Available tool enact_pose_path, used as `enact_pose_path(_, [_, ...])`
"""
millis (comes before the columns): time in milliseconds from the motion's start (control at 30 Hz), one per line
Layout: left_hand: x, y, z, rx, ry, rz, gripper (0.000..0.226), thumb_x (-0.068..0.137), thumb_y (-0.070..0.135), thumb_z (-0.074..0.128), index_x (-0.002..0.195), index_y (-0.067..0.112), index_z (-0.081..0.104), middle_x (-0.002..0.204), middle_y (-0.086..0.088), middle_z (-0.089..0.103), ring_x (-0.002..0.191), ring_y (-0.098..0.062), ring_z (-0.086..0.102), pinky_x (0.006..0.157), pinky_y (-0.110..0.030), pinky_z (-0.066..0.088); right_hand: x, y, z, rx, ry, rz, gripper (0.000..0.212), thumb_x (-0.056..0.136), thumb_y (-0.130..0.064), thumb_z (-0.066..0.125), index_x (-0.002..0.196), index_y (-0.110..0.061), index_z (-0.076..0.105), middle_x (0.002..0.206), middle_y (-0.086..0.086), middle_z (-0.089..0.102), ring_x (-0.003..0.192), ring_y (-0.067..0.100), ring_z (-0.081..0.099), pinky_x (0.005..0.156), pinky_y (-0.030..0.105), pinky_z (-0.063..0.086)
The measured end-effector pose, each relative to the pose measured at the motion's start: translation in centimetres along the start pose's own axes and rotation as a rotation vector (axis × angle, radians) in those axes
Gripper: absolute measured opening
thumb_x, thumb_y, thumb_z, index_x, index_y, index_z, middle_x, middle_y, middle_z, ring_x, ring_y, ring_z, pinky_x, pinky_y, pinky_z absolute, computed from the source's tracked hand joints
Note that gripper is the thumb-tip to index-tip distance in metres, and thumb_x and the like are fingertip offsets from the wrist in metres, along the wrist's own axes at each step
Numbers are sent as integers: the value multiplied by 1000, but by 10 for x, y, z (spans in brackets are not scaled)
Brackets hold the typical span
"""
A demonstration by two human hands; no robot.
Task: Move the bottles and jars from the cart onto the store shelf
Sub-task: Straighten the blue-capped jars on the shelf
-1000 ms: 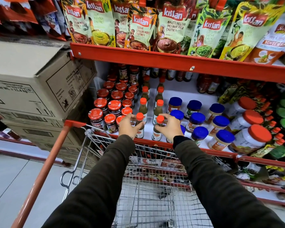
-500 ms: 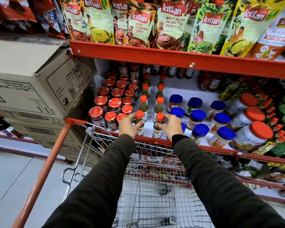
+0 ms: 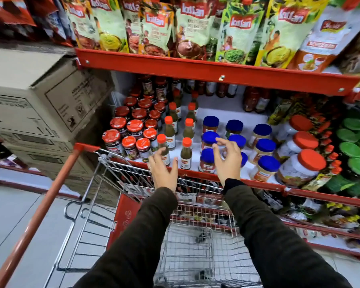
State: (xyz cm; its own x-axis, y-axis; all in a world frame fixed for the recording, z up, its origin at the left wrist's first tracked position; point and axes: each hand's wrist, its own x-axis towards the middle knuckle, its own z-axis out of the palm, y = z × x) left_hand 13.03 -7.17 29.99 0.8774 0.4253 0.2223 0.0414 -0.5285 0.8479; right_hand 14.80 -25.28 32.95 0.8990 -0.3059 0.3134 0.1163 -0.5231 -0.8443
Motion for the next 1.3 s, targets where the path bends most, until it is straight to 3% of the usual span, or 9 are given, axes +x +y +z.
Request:
enact_pose_path(100, [-30,14,26,-62,-74,84,31,94,21,58,123,12,54,118,-8,48,109,-19,44,96,-28,37,-2,29,-27,-98,67,69,30,102,-23,60,129,-13,63,133,17,55,124,34,48,108,34,33])
enact_pose_path(233, [-56,34,64,-228,-273,105,27,102,22,42,121,13,59,121,-9,59,113,-21,56,100,-34,44,-2,58,-53,-29,-69,297,45,106,-34,50,146,-13,49,155,20,36,144,36,32,117,43,23])
enact_pose_path(400, [-76,67,103,-440,-676,-249,48,106,38,31,150,22,38,159,0,36,148,-19,32,124,-36,21,2,65,-71,333,-336,580,69,103,-61,25,161,-23,23,167,-9,18,154,12,17,128,45,11])
enact_pose_path(533, [-81,80,127,-476,-792,-477,72,93,67,23,157,33,17,165,3,20,153,-18,17,124,-41,14,8,76,-75,461,-372,642,88,92,-78,22,160,-22,28,165,1,35,155,20,27,128,46,17])
enact_pose_path(667, [-79,72,143,-513,-815,-517,96,72,89,31,154,40,19,164,4,23,152,-19,21,124,-49,16,1,79,-77,452,-388,609,72,100,-69,21,160,-28,23,168,4,28,155,23,26,129,49,16])
enact_pose_path(833, [-74,74,140,-526,-807,-451,66,95,62,28,155,38,17,165,5,19,153,-18,17,125,-47,14,-9,82,-82,491,-374,573,69,101,-67,22,160,-32,20,168,4,29,155,24,27,129,52,17])
enact_pose_path(1033, [-74,78,135,-435,-800,-406,57,103,45,30,156,35,14,166,1,16,153,-21,16,124,-46,15,-9,86,-85,468,-454,590,112,68,-101,29,159,-34,29,168,1,31,155,21,28,129,52,17])
enact_pose_path(1200, [-97,71,133,-364,-531,-342,28,104,29,39,129,19,47,146,-8,42,139,-26,40,113,-31,31,-21,105,-97,462,-181,612,63,102,-64,31,139,-18,53,142,7,59,134,27,53,118,53,39])
enact_pose_path(1300, [-117,66,142,-342,-476,-323,18,103,28,40,108,16,54,122,-5,57,115,-24,56,108,-38,42,-31,120,-107,442,10,605,36,101,-63,36,107,-30,50,116,3,58,115,32,58,108,58,46])
